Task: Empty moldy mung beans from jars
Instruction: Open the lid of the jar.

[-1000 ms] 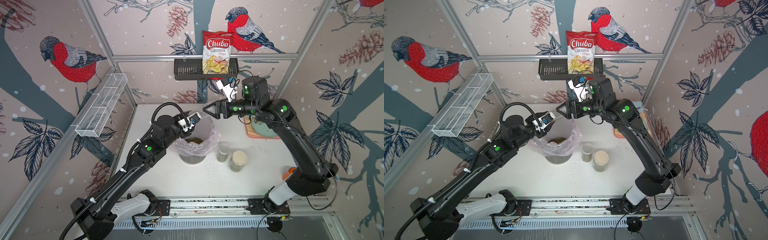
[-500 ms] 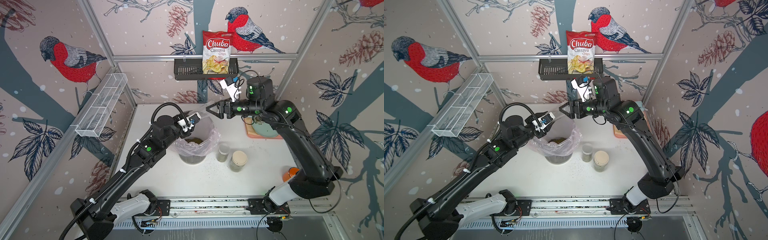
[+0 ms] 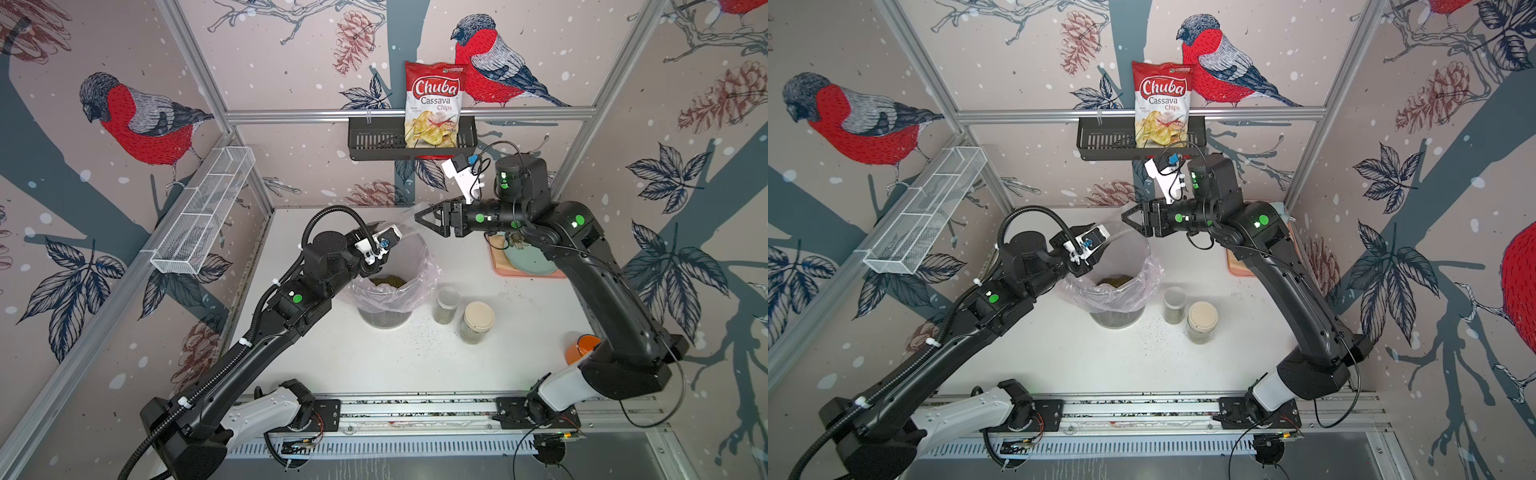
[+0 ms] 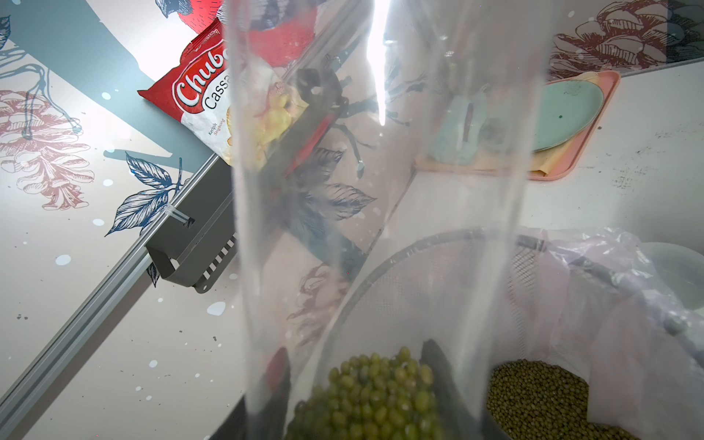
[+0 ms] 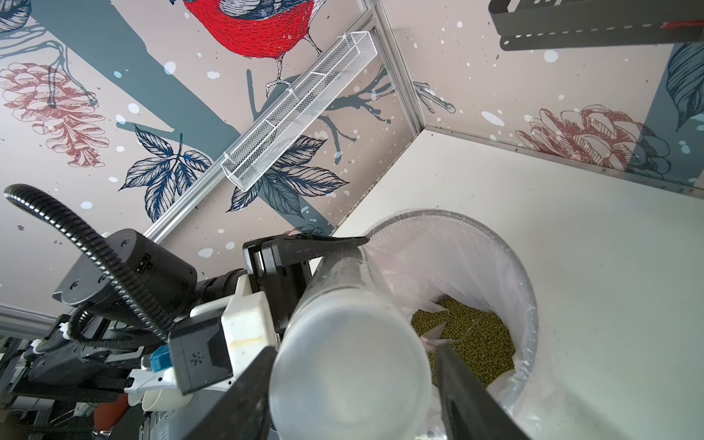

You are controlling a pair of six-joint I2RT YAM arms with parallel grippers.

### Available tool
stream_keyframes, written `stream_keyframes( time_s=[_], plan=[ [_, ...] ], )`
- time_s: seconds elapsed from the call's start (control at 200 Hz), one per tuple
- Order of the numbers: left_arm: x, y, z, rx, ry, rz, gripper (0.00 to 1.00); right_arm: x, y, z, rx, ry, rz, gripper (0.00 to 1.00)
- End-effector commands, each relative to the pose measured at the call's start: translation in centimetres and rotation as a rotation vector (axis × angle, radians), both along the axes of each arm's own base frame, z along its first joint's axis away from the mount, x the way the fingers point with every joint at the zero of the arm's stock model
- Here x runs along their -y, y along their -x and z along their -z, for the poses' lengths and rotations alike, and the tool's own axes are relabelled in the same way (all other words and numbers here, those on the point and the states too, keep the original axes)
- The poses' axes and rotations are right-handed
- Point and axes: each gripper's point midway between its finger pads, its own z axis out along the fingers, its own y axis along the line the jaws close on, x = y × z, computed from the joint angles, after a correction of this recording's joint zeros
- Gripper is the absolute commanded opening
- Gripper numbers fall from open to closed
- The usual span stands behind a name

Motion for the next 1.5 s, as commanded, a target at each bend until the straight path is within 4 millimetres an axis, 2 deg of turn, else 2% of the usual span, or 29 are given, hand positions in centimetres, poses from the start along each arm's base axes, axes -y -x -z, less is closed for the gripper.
stream_keyframes(
  time_s=[0.0, 0.165, 0.29, 1.496],
  plan=[
    [0.1, -0.1, -1.4, 0.046, 0.03, 0.0, 0.37, -0.2, 0.3, -0.8, 0.014, -0.031, -0.015, 0.63],
    [0.0, -0.1, -1.3, 0.046, 0.028, -0.001, 0.37, -0.2, 0.3, -0.9, 0.015, -0.034, -0.02, 0.56],
    [0.0, -0.1, -1.3, 0.046, 0.028, -0.001, 0.37, 0.0, 0.4, -0.9, 0.016, -0.034, -0.019, 0.55],
    [0.0, -0.3, -1.0, 0.042, 0.015, -0.009, 0.35, 1.6, 0.0, -1.0, 0.051, -0.017, 0.009, 0.54]
  ],
)
